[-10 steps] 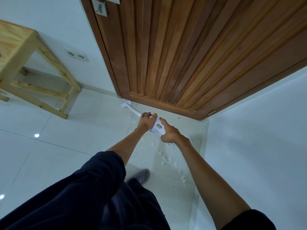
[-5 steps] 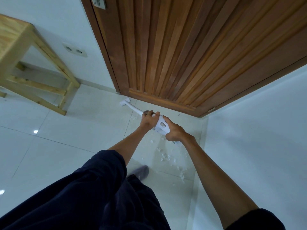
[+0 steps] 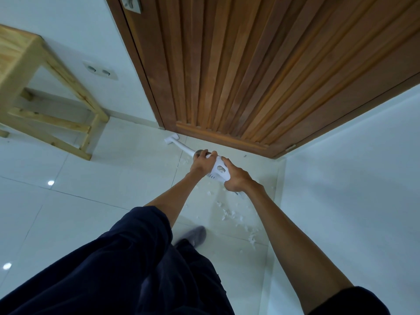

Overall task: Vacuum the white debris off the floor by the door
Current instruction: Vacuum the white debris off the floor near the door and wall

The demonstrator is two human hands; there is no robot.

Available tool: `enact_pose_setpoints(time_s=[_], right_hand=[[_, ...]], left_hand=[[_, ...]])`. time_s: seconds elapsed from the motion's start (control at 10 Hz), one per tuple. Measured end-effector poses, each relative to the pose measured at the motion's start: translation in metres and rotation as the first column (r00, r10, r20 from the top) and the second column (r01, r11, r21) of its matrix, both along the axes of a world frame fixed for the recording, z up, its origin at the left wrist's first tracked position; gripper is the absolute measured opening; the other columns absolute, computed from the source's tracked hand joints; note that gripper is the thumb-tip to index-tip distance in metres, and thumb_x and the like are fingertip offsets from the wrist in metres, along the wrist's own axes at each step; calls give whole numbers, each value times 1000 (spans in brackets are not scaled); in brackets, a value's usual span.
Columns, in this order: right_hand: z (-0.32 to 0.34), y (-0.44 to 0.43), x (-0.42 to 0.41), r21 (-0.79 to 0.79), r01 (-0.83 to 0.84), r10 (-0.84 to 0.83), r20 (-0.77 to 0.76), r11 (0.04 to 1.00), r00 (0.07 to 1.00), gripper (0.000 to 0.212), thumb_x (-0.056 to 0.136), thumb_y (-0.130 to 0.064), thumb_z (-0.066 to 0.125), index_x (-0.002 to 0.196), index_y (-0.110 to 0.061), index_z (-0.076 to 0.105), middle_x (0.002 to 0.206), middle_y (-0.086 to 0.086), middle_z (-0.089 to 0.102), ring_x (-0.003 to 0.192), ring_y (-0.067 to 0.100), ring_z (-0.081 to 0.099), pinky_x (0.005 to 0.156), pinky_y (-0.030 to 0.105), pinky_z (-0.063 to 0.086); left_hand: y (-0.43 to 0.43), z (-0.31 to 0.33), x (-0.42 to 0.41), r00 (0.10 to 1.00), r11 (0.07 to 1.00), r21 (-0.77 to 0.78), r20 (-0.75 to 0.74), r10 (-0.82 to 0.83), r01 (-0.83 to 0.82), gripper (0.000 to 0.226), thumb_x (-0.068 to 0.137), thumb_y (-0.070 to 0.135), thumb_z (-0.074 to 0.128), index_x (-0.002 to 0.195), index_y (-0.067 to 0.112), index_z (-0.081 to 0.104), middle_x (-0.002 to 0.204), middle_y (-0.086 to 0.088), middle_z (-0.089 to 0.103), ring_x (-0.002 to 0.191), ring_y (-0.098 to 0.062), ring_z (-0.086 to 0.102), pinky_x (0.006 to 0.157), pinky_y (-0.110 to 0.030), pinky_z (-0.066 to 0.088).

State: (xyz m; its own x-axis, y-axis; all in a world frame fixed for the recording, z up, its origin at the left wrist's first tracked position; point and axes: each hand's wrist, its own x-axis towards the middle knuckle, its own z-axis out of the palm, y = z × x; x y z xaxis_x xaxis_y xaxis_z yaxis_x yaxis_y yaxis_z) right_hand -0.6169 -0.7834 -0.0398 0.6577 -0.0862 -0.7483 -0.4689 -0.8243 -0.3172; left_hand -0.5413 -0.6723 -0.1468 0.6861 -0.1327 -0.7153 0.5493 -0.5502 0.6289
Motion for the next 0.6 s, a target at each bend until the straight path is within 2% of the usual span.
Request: enact_pose_setpoints(time_s=[0.1, 0.2, 0.3, 0.4, 0.5, 0.6], right_hand=[[2, -11, -14, -7, 38, -37, 8, 999, 999, 89, 90, -12, 59, 156, -32, 2, 134, 16, 52, 116, 36, 53, 86, 37, 43], [5, -22, -28, -16, 78, -78, 2, 997, 997, 89, 89, -12, 58, 155, -33, 3, 134, 16, 51, 116, 36, 53, 88, 37, 43], [7, -30, -42, -21, 114, -114, -9, 993, 993, 89, 89, -13, 59, 155, -33, 3, 140, 14, 48, 121, 37, 51, 96, 40, 43], [9, -36, -54, -27, 152, -152, -10, 988, 988, 90, 88, -14, 60, 155, -33, 4, 143, 13, 47, 122, 36, 51, 97, 41, 43], [10, -41, -68, -52, 180, -180, -10, 982, 984, 91, 86, -14, 61, 155, -33, 4, 144, 10, 45, 124, 35, 50, 99, 41, 44], [13, -46, -81, -56, 215, -217, -24, 975, 976, 91, 85, -12, 61, 154, -35, 5, 140, 4, 46, 122, 32, 50, 90, 36, 46]], left_hand=[[-12, 5, -10, 999, 999, -10, -22, -31, 31, 79, 73, 57, 41, 142, 20, 49, 154, -1, 35, 125, -27, 51, 109, -45, 42], [-26, 9, -21, 996, 996, -33, -40, -84, 82, 77, 78, 57, 42, 146, 20, 45, 156, 0, 30, 129, -29, 48, 111, -43, 39], [-35, 10, -33, 988, 988, -39, -30, -149, 148, 81, 76, 61, 39, 146, 20, 44, 158, -2, 32, 141, -28, 38, 116, -40, 32], [-41, 11, -44, 970, 970, -39, 22, -241, 241, 72, 90, 57, 39, 150, 17, 41, 160, -5, 31, 148, -25, 27, 121, -40, 24], [-49, 18, -55, 965, 964, -43, -1, -263, 263, 71, 91, 57, 39, 150, 17, 40, 160, -5, 32, 148, -25, 27, 122, -41, 24], [-58, 8, -59, 960, 964, -77, -101, -260, 253, 63, 90, 51, 40, 143, 17, 46, 155, -9, 37, 144, -31, 28, 120, -41, 25]])
